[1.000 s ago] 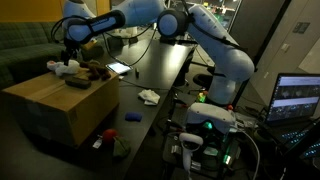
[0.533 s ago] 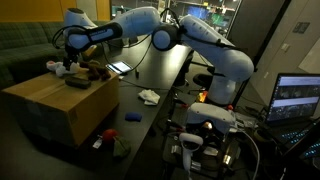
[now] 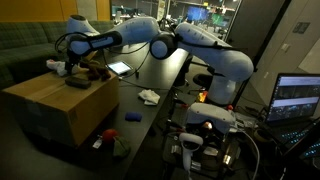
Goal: Switch between the objects on the box and on the table
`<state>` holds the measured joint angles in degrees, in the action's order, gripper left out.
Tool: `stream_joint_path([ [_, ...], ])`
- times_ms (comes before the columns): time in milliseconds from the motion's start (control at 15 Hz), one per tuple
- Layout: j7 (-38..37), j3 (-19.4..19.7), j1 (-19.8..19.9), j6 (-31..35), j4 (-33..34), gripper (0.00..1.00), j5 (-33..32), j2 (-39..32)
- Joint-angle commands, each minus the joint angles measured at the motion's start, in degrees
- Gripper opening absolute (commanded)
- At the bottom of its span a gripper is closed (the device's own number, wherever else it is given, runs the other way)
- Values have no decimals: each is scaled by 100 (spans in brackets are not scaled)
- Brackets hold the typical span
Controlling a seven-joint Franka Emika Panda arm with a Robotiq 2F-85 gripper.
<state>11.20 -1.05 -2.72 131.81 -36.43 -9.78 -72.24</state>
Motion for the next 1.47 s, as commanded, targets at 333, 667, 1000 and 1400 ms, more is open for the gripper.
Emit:
stream_joint_path([
  [333, 77, -11, -17, -131, 598, 22, 12, -219],
  [667, 105, -62, -17, -267, 550, 0, 47, -84],
  [1000, 83, -121, -17, -507, 414, 1, 76, 300],
  [1400, 153, -157, 155, -1737, 34, 1, 106, 1194],
])
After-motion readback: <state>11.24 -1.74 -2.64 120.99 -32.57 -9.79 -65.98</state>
